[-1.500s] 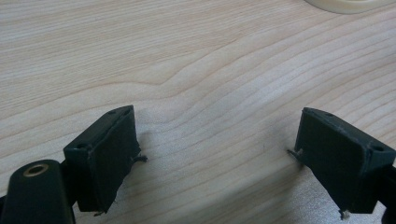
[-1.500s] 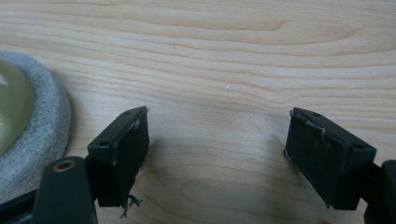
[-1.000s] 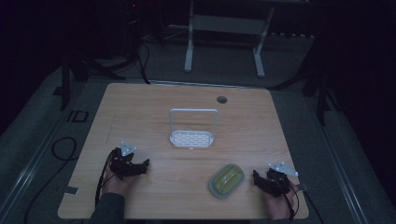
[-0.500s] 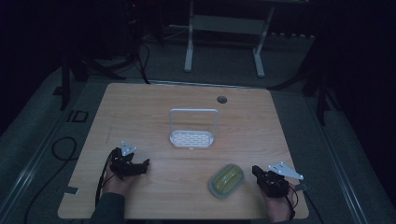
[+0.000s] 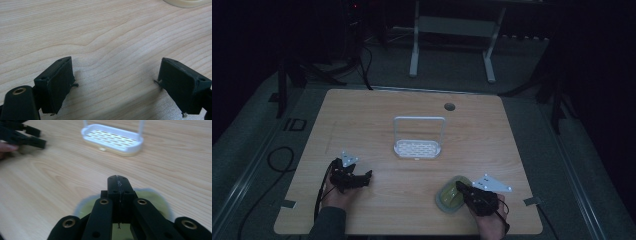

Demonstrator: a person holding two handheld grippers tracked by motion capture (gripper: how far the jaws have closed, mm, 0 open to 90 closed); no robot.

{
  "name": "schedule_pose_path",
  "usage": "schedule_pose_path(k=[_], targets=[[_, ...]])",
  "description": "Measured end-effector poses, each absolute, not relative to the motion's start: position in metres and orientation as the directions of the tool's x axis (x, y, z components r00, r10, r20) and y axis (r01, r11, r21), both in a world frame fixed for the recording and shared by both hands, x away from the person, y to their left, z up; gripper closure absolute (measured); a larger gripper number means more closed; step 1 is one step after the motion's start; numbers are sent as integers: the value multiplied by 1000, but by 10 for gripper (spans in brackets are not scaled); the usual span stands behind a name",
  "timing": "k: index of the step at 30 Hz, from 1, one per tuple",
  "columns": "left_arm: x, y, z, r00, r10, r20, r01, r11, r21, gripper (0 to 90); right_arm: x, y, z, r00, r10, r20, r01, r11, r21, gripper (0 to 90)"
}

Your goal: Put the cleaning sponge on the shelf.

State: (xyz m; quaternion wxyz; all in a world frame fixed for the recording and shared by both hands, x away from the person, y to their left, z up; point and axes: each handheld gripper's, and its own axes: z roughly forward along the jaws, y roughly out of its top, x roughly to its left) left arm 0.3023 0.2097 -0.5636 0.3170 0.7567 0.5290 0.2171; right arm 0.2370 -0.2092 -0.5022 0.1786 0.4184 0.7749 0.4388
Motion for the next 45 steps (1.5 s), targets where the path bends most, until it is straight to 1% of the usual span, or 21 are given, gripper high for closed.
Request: schedule_pose_path(k=[6,12,17,23,34,45], targets=[[302,210,-564,346,938,-7,663,-239,709,131,236,-187,-506,-633,768,93,491,306,815,897],[302,210,-564,346,938,-7,663,-239,709,131,238,-173,-512,-641,762,90,506,331,797,898],[302,210,-564,345,939,-7,663,-238,710,131,240,-165,-516,-642,765,52,501,367,784,898],[302,209,-564,346,938,-6,662,-240,710,131,238,-161,-522,-653,756,36,506,401,764,898],[302,209,-564,346,938,-6,663,-240,710,132,227,-171,-523,-685,728,28,507,449,736,897],[302,209,-564,345,938,-7,662,-239,710,132,216,-202,-522,-660,751,24,530,443,723,884]])
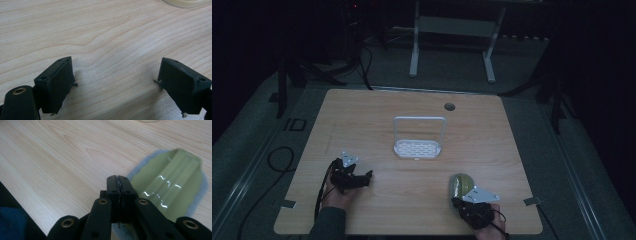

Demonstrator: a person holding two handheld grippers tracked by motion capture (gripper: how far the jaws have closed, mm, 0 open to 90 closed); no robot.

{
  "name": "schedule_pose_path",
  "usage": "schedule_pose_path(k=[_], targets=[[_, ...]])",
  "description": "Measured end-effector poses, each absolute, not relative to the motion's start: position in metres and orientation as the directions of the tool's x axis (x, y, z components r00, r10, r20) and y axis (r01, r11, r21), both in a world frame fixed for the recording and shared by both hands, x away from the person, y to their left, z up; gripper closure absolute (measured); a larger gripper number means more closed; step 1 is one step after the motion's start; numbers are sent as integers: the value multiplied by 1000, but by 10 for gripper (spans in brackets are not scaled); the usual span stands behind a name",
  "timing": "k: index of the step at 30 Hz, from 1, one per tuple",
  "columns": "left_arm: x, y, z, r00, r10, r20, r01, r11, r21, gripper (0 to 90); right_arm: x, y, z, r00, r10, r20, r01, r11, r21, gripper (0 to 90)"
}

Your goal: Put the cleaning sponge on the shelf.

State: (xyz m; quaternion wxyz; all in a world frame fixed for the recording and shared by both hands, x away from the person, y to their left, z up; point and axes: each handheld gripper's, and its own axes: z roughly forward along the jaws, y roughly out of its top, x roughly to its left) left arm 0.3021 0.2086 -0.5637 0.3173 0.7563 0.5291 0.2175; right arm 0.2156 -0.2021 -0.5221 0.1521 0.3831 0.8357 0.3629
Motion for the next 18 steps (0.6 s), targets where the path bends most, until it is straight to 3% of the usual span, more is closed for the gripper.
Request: schedule_pose_path(k=[18], targets=[[302,208,-564,346,938,-9,662,-237,711,132,217,-252,-518,-594,804,-21,567,437,698,863]])
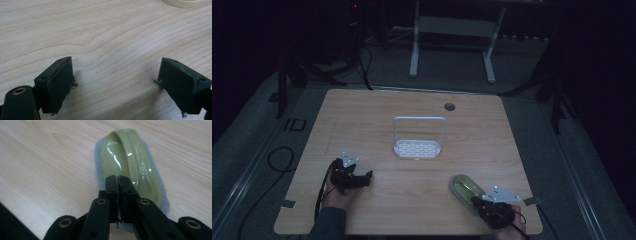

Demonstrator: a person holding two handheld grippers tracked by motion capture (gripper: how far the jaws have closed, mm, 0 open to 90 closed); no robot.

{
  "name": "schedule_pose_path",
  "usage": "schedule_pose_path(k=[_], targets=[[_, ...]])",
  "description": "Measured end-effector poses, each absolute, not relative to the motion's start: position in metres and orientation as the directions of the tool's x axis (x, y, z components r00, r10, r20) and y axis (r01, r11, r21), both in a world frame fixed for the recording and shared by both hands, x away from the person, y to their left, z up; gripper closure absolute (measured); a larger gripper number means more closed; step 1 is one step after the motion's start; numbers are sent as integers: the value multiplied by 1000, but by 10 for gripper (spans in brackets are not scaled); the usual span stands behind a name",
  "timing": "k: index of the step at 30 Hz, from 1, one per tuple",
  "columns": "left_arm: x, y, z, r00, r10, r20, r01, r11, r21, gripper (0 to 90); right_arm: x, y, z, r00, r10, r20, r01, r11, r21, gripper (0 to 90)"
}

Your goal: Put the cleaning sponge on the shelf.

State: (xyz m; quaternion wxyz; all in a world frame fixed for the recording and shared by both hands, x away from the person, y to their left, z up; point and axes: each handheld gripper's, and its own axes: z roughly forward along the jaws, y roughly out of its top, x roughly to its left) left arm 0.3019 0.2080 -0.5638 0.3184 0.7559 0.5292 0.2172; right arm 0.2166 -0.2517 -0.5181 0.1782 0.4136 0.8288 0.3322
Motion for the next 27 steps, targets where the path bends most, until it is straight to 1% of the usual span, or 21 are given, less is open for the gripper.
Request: schedule_pose_path(k=[3,7,12,17,25,27], targets=[[302,208,-564,346,938,-9,662,-237,711,132,219,-257,-516,-583,812,-21,572,428,700,852],[302,208,-564,346,938,-9,662,-237,711,132,220,-261,-509,-613,790,16,570,428,701,768],[302,208,-564,346,938,-9,662,-237,711,132,221,-263,-497,-639,769,30,558,436,706,714],[302,208,-564,345,938,-9,662,-236,711,132,226,-266,-488,-647,763,12,551,456,699,687],[302,208,-564,345,939,-9,662,-236,711,132,241,-265,-479,-680,732,-38,544,539,644,623],[302,208,-564,345,939,-10,662,-236,711,132,245,-265,-477,-687,726,-32,549,547,632,607]])
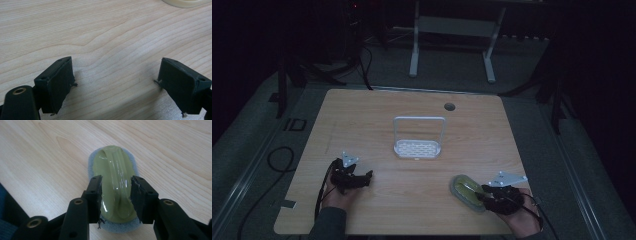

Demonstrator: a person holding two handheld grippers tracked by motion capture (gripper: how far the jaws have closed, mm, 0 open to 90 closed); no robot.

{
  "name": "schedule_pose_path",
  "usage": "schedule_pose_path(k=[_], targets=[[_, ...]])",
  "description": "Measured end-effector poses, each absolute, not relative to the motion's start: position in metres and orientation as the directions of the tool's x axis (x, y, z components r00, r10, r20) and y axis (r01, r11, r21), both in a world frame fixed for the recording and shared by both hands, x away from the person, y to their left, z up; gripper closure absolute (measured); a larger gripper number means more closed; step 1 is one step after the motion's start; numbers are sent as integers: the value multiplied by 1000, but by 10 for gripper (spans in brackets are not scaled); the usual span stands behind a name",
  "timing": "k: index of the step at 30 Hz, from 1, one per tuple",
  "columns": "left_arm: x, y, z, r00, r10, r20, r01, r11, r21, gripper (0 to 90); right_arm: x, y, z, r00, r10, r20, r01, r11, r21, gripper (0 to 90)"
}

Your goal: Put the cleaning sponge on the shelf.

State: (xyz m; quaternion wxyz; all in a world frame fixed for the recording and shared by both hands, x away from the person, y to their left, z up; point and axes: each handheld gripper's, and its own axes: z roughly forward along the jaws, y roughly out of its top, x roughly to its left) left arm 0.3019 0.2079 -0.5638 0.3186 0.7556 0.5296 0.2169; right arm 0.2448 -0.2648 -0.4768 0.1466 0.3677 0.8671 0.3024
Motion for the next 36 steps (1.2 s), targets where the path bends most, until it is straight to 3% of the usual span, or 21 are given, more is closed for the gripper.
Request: schedule_pose_path(k=[14,36], targets=[[302,208,-564,345,939,-10,662,-236,711,132,269,-256,-470,-758,651,-31,541,655,527,596],[302,208,-564,345,939,-9,662,-236,711,132,303,-232,-465,-798,602,-6,559,744,366,556]])
